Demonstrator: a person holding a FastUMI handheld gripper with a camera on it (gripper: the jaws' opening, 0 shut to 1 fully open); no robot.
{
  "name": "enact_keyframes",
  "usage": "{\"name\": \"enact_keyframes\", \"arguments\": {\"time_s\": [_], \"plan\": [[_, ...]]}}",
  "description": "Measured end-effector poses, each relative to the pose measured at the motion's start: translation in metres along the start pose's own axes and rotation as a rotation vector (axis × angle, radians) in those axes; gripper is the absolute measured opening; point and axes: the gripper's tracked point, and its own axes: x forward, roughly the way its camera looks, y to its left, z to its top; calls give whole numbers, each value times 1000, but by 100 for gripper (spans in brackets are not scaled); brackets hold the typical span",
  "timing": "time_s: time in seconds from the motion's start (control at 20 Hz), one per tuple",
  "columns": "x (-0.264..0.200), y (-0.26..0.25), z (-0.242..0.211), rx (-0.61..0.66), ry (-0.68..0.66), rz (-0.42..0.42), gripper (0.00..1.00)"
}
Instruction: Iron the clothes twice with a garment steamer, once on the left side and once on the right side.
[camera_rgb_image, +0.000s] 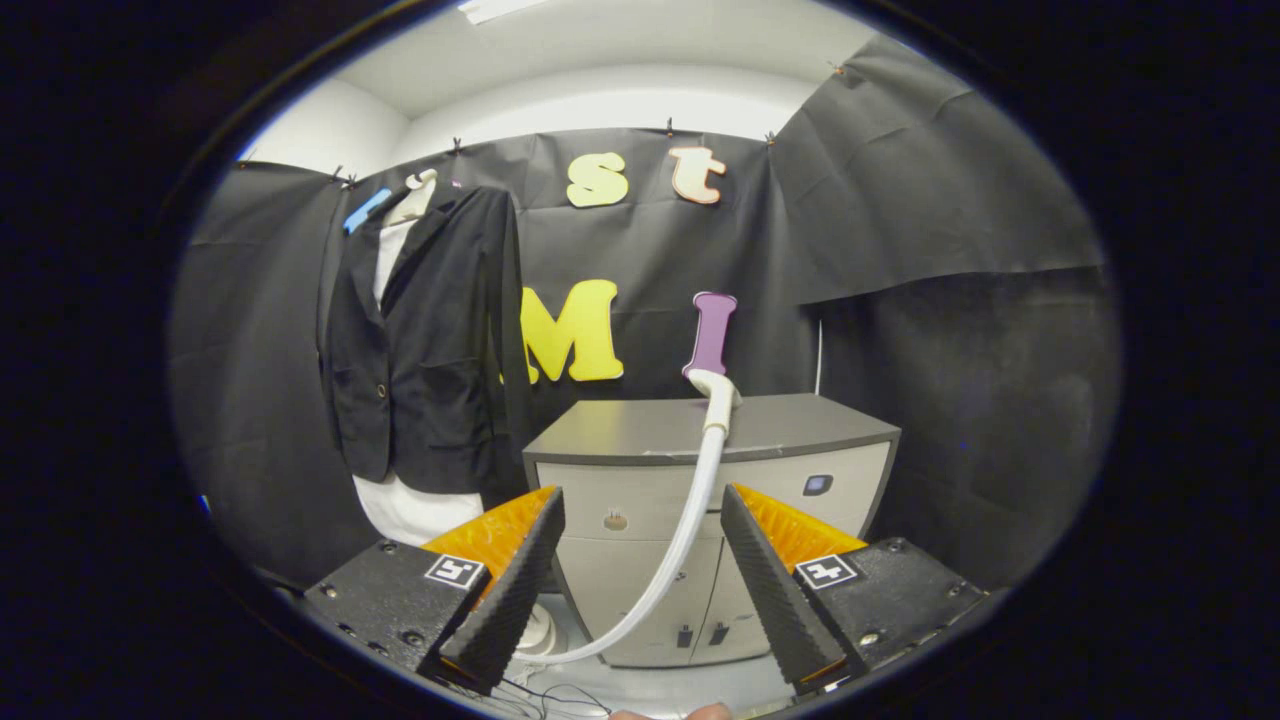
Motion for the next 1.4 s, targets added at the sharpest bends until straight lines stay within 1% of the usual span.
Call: {"name": "enact_keyframes", "arguments": {"time_s": [0.25, 0.35, 0.6, 0.8, 1.0, 1.15, 1.2, 1.25, 1.3, 1.4], "plan": [[25, 9, 9, 16, 28, -68, 98], [40, 9, 16, 4, 43, -87, 98], [99, 0, 47, -20, 61, -93, 98], [160, -26, 78, 14, 65, -68, 98], [220, -55, 84, 59, 161, -43, 98], [259, -80, 79, 49, 245, -56, 98], [272, -87, 76, 54, 267, -55, 98], [284, -96, 73, 58, 296, -71, 98], [298, -104, 65, 66, 334, -85, 98], [318, -112, 51, 93, 416, -86, 98]]}}
